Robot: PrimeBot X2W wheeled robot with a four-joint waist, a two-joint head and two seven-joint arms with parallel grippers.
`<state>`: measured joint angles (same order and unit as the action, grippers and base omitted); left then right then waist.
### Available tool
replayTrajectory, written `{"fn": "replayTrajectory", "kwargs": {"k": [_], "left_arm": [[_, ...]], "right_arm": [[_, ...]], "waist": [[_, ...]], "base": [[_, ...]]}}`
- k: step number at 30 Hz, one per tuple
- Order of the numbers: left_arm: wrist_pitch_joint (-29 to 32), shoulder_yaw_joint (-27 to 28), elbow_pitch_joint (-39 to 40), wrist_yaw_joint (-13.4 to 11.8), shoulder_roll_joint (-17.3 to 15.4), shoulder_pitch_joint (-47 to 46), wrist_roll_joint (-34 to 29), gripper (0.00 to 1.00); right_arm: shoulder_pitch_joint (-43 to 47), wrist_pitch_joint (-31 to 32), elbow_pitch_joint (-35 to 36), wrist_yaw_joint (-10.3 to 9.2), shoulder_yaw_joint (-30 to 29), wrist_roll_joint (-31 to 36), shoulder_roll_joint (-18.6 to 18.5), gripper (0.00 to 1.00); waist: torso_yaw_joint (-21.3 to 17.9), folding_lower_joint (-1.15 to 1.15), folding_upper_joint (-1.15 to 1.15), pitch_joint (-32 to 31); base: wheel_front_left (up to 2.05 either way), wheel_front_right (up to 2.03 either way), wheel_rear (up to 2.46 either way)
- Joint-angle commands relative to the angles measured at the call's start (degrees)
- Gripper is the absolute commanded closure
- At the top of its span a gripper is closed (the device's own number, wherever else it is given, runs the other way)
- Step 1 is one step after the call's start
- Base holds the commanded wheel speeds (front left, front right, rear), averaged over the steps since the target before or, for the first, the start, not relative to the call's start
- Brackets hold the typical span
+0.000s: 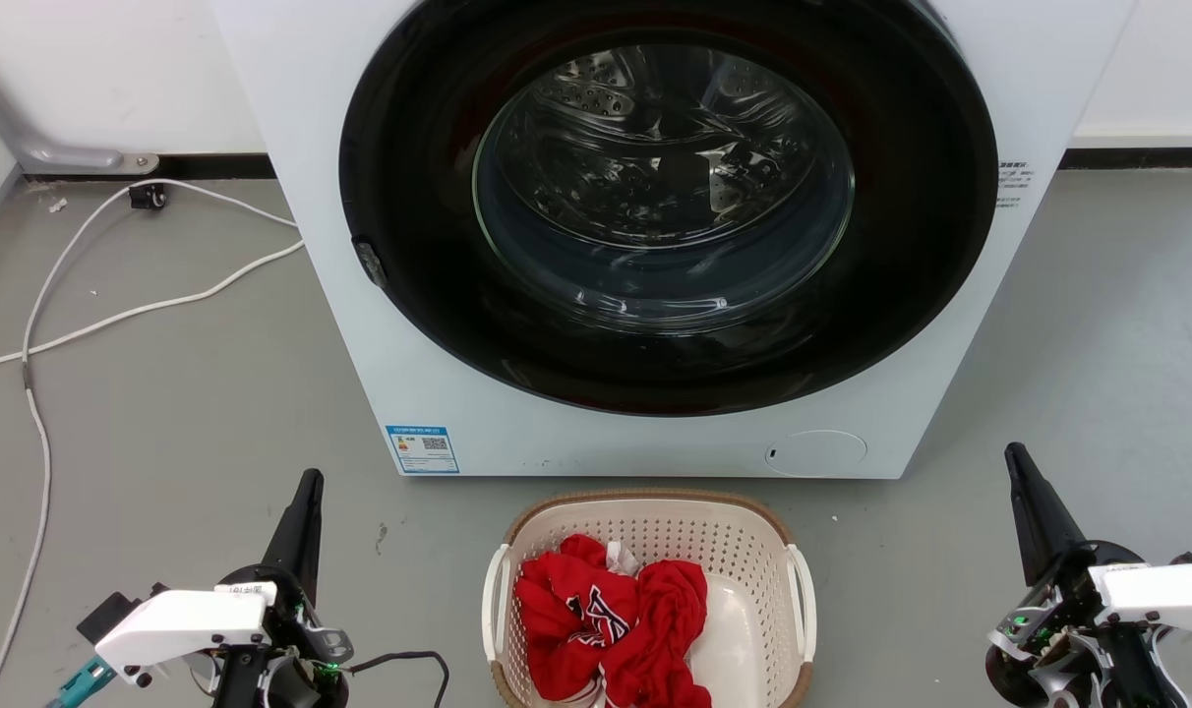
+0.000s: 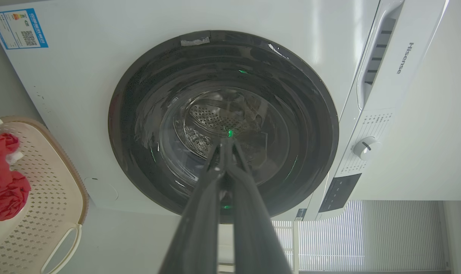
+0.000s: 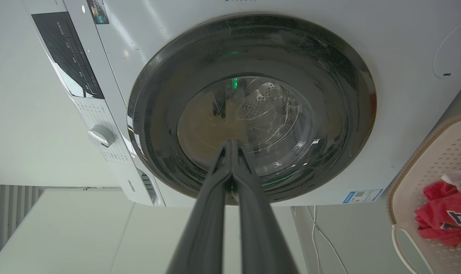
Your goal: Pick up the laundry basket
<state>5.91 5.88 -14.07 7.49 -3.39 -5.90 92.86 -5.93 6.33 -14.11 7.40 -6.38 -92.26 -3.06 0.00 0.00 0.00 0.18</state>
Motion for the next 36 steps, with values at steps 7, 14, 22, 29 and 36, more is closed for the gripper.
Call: {"fn": "replayTrajectory", "kwargs": {"k": [7, 14, 22, 29, 36], "left_arm": [[0.29, 0.23, -0.09, 0.0, 0.07, -0.58, -0.43, 1.0], [0.36, 0.28, -0.09, 0.0, 0.11, -0.59, -0.39, 1.0], [-0.43, -0.66, -0.74, 0.0, 0.29, 0.41, -0.18, 0.0], [-2.58, -3.49, 0.2, 0.0, 0.27, -0.35, -1.64, 0.0], [-4.43, -4.91, 1.49, 0.0, 0.27, -0.86, -8.02, 0.0]], "right_arm": [[-0.67, 0.15, -0.07, 0.17, -0.09, 0.2, 0.14, 1.0], [-0.67, 0.16, -0.07, 0.17, -0.1, 0.21, 0.15, 1.0], [0.77, -0.47, -0.46, 0.0, 0.24, 0.04, 0.11, 0.0], [1.58, -2.62, 0.72, 0.01, 1.32, 2.47, -0.1, 0.0], [1.93, -4.52, 1.95, 0.02, 1.02, 9.97, -0.04, 0.0]], "waist": [[0.0, 0.0, 0.0, 0.0], [0.0, 0.0, 0.0, 0.0], [0.01, 0.0, 0.0, -0.03], [0.04, 0.0, 0.0, -0.13], [0.05, 0.0, 0.0, -0.2]], "base": [[0.0, 0.0, 0.0], [0.0, 0.0, 0.0], [0.0, 0.0, 0.0], [0.0, 0.0, 0.0], [0.0, 0.0, 0.0]]}}
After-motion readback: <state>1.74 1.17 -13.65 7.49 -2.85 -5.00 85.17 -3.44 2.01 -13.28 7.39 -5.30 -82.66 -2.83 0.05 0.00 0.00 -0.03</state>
